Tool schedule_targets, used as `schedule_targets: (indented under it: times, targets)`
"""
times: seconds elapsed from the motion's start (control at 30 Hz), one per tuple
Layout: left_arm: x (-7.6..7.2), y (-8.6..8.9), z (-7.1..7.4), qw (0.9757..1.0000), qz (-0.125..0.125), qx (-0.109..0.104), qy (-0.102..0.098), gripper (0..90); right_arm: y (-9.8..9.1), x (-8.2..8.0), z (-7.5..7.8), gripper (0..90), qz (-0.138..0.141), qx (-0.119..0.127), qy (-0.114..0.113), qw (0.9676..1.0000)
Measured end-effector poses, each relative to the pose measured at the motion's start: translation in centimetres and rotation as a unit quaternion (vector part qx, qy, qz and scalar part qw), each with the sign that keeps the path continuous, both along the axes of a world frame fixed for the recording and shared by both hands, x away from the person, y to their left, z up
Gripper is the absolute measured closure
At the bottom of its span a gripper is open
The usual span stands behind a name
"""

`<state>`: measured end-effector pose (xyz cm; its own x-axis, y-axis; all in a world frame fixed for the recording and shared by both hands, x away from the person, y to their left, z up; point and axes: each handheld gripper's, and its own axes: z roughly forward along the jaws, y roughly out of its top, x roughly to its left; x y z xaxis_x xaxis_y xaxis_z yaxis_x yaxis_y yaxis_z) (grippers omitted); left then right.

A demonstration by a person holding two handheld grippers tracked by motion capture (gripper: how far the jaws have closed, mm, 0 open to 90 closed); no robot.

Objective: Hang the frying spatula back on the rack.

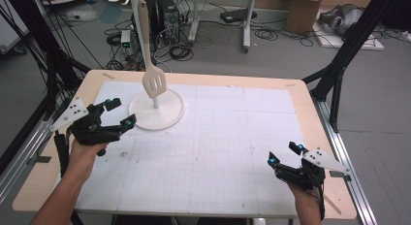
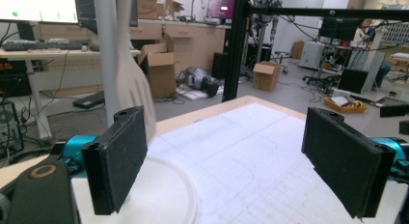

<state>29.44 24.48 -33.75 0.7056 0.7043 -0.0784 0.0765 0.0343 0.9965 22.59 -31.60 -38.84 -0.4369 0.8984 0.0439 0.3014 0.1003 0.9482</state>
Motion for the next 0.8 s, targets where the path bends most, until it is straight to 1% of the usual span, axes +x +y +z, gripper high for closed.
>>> schedule_targets:
  times: [0.1,0.3,0.43,0.53,0.7,0.8]
  targets:
    - [-0.9,0.4,-0.9,1.0000,0.000,-0.005,0.005,16.8,0.0,-0.2,-0.1,17.6,-0.002,-0.004,0.000,1.0000]
    - [-2.1,1.1,-2.4,0.9999,0.004,-0.002,0.013,16.9,0.1,-0.6,0.0,17.6,-0.005,-0.009,-0.002,0.9999]
    - [-2.7,1.3,-3.2,0.9998,0.005,-0.002,0.018,16.9,0.2,-0.8,0.0,17.6,-0.008,-0.011,0.000,0.9999]
    - [-3.0,1.5,-3.8,0.9997,0.005,-0.002,0.022,16.9,0.2,-0.8,0.1,17.6,-0.008,-0.014,-0.003,0.9999]
    - [-3.3,1.6,-4.5,0.9997,0.007,-0.004,0.021,17.2,0.3,-0.8,0.0,17.6,-0.010,-0.015,-0.004,0.9998]
    - [-3.3,1.7,-4.8,0.9996,0.010,-0.001,0.025,17.3,0.3,-0.8,-0.1,17.6,-0.010,-0.017,-0.002,0.9998]
